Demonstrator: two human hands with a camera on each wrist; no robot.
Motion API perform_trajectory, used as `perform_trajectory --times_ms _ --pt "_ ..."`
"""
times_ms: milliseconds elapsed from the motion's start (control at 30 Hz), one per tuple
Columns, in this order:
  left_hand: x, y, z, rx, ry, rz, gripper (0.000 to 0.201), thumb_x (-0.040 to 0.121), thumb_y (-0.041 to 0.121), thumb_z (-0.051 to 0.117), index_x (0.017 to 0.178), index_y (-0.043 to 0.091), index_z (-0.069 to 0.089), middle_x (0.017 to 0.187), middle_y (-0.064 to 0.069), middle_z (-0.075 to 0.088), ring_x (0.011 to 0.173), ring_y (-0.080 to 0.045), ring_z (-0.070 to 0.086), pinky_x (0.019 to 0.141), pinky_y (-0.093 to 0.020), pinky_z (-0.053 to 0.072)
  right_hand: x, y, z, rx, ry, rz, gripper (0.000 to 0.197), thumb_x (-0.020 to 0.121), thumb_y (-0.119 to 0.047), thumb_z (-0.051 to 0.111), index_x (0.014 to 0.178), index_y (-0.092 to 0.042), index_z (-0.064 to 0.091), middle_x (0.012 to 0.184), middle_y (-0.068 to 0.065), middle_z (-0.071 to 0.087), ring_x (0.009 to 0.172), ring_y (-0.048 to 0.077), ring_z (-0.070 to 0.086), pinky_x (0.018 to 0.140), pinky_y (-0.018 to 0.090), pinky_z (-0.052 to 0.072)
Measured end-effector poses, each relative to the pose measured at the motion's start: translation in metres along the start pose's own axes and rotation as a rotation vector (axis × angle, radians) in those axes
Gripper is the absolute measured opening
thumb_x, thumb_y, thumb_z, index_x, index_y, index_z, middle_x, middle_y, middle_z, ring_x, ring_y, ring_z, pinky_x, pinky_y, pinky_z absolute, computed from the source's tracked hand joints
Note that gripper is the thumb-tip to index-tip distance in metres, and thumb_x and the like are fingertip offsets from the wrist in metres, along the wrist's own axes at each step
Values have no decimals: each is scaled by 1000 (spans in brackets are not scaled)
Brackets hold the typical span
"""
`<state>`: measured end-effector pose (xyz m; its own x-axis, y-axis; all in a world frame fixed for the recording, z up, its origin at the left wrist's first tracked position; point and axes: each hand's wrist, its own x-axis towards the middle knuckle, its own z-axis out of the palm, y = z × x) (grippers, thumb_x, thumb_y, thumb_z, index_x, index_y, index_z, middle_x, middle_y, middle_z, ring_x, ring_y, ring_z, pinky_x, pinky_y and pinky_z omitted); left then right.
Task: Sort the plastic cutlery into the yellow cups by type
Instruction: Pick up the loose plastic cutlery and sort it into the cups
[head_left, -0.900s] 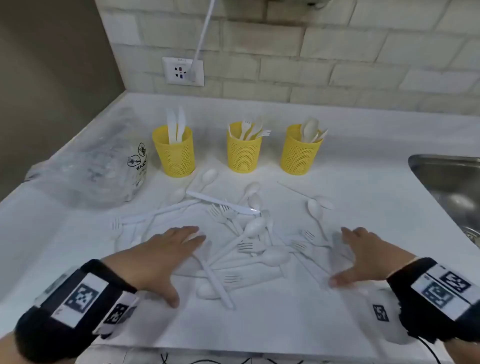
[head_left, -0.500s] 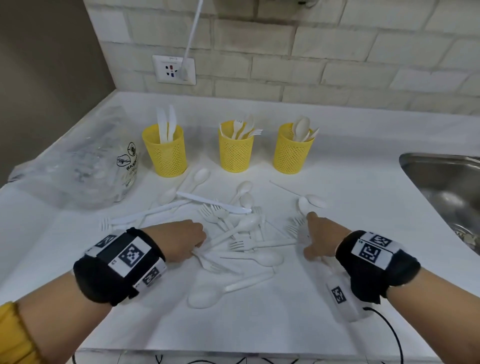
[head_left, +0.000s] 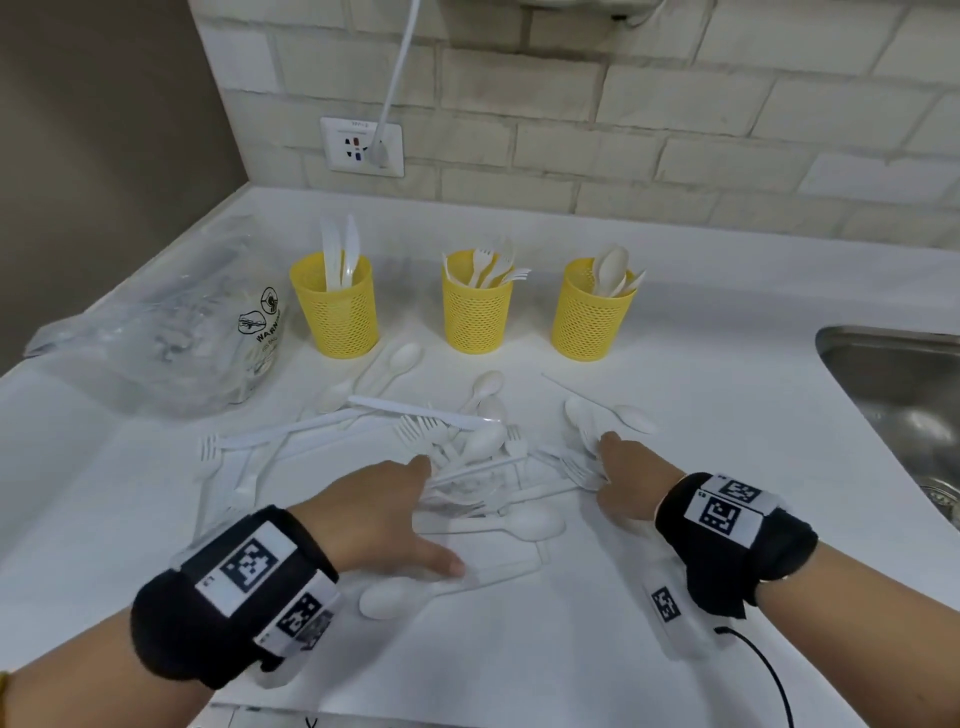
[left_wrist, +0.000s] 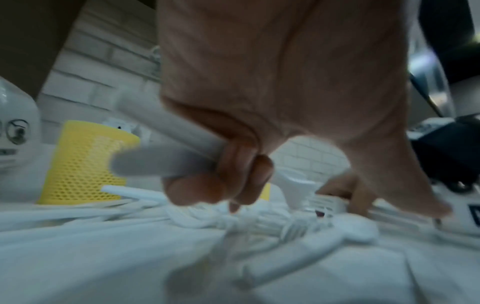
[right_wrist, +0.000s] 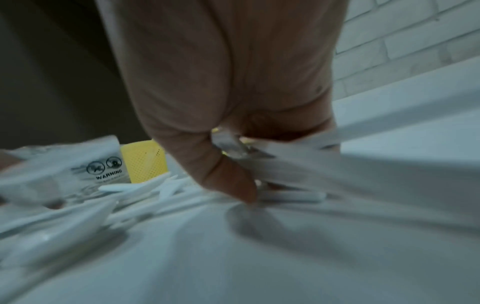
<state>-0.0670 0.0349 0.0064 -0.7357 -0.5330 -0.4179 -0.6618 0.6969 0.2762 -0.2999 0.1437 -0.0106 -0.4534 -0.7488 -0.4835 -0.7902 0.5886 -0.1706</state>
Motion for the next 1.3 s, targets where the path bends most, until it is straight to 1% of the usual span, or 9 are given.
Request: perform_trajectory --times_ms 133,333,433,600,800,900,967,1167,1300 --pt "8 13 11 88 -27 -77 79 56 60 76 108 14 39 87 6 44 84 -16 48 70 -26 39 4 -4 -4 -64 -53 -81 6 92 -14 39 97 -14 35 102 5 45 93 22 45 67 24 34" --pt "26 28 6 163 -31 -52 24 79 27 60 85 11 43 84 0 41 81 -18 45 62 -26 36 12 -14 -7 -197 -103 -158 34 93 -11 38 62 -17 27 68 -6 33 77 17 44 54 18 27" --pt "32 30 12 177 -38 -28 20 82 21 56 77 11 39 92 -2 38 82 -17 41 67 -27 34 12 -13 -13 -167 -123 -172 34 93 -12 39 63 -19 25 69 -5 34 70 16 42 52 17 26" --pt "30 25 8 182 -15 -50 30 85 16 51 64 18 31 70 6 33 79 -18 43 52 -23 27 5 -9 -16 -106 -165 -235 38 82 -39 64 91 -13 38 79 -6 41 80 18 45 59 24 32" --pt "5 6 -23 206 18 -61 29 89 21 47 65 23 31 72 10 35 85 -16 41 74 -29 34 13 -9 -9 -271 -96 -261 31 92 -21 46 65 -16 31 68 -5 34 78 19 45 53 22 29" --pt "-5 -15 -37 -3 21 -48 13 89 21 49 78 16 47 78 4 51 75 -15 51 72 -30 41 12 -2 -10 -202 -73 -268 11 94 -18 40 87 -11 35 69 -6 33 80 18 46 64 25 34" --pt "-9 -26 -40 -237 36 -29 15 90 22 52 77 16 49 64 9 52 58 -8 50 62 -23 41 7 0 -18 -122 -104 -273 10 96 -18 37 93 -11 30 70 -5 36 67 16 45 57 25 35" --pt "-7 -29 -36 -840 248 26 29 86 21 63 66 13 44 47 6 39 41 -9 36 46 -20 35 -14 9 -51 288 -81 -242 16 97 -26 41 89 -12 40 68 -2 38 55 13 35 45 15 29" --pt "6 -23 -43 -1166 325 33 34 89 23 58 62 14 41 47 2 36 40 -13 32 46 -26 35 -25 -1 -69 663 70 -256 20 95 -23 46 77 -16 40 69 5 37 53 14 30 48 24 24"
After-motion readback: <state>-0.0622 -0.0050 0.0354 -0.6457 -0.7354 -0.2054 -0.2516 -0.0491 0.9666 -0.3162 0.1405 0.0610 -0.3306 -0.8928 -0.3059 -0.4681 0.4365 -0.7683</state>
